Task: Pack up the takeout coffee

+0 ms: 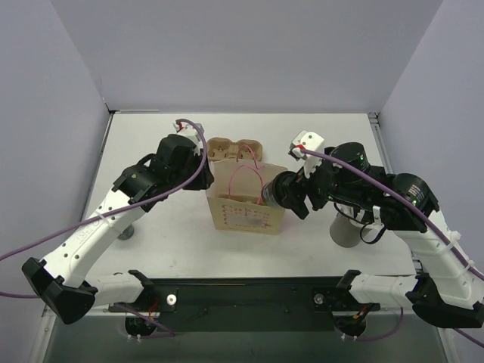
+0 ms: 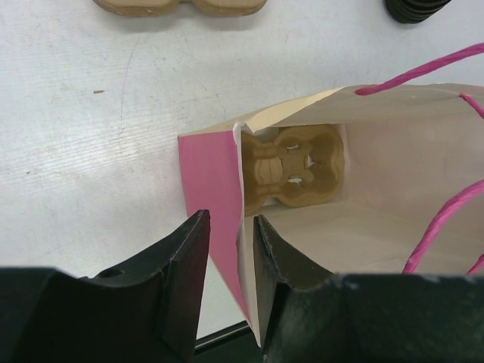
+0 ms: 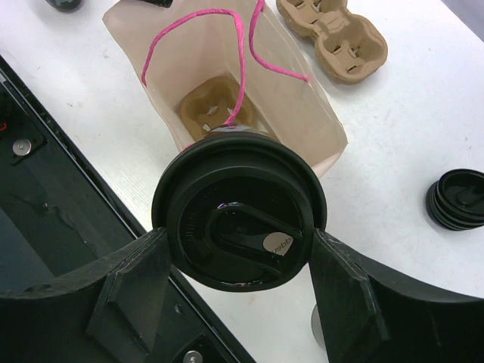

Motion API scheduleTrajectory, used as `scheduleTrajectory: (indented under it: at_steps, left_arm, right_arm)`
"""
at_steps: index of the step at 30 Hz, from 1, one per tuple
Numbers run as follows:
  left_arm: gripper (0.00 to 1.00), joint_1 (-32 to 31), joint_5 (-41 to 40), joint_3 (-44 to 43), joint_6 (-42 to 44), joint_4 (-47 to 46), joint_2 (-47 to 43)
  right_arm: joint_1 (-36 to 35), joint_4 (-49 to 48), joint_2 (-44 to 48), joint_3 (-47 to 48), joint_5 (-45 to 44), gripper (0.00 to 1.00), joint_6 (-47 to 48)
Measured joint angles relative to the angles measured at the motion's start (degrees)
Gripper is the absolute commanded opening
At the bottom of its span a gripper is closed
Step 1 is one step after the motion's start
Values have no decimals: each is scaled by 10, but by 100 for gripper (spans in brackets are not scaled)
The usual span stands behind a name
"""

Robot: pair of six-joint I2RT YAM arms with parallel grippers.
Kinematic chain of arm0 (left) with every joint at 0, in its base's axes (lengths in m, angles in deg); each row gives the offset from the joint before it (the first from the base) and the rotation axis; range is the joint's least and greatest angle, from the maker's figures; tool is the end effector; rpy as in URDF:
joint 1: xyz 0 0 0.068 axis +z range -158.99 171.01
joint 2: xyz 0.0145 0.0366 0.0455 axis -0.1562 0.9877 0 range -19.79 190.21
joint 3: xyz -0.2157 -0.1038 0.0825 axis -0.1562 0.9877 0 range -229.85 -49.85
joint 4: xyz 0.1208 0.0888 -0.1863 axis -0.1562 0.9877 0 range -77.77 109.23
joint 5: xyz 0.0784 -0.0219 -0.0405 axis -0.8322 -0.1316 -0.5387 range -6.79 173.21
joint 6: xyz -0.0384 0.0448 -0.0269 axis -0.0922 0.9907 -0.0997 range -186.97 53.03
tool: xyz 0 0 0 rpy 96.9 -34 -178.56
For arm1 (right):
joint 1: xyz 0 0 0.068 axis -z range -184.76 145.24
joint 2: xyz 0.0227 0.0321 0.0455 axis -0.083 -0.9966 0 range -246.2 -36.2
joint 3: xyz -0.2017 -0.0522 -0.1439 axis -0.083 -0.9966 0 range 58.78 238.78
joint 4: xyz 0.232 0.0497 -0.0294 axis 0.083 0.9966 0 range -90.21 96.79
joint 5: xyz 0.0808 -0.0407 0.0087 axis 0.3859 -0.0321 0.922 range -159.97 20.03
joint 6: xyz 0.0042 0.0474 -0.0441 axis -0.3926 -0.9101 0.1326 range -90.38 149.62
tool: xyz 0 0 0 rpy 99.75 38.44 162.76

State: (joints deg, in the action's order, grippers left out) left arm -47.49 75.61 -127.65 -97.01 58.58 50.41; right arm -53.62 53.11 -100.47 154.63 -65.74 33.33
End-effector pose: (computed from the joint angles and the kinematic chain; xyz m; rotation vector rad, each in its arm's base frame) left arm 0.1962 -0.1476 0.3538 0.0961 2.2855 -0.4920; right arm 0.1199 0.1430 0.4538 -0.9283 1.7667 0.5873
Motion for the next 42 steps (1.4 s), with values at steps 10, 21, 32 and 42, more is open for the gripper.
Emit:
scheduleTrajectory:
  at_steps: [10,21,32,42]
  left_arm:
    - [0,9,27,9,25,-43,3]
    - [0,9,90,151,65,-238,-83]
    - [0,12,123,202,115,-355,-113]
    - [0,15,152,235,120,-389,-130]
  right_arm:
    - [0,0,0,6,-23,46,11]
    - [0,-4,-32,15,-34,45,76]
    - [-4,-10,-37,15,-84,44,118]
    - [-65,-51,16,-118,-100,44,142]
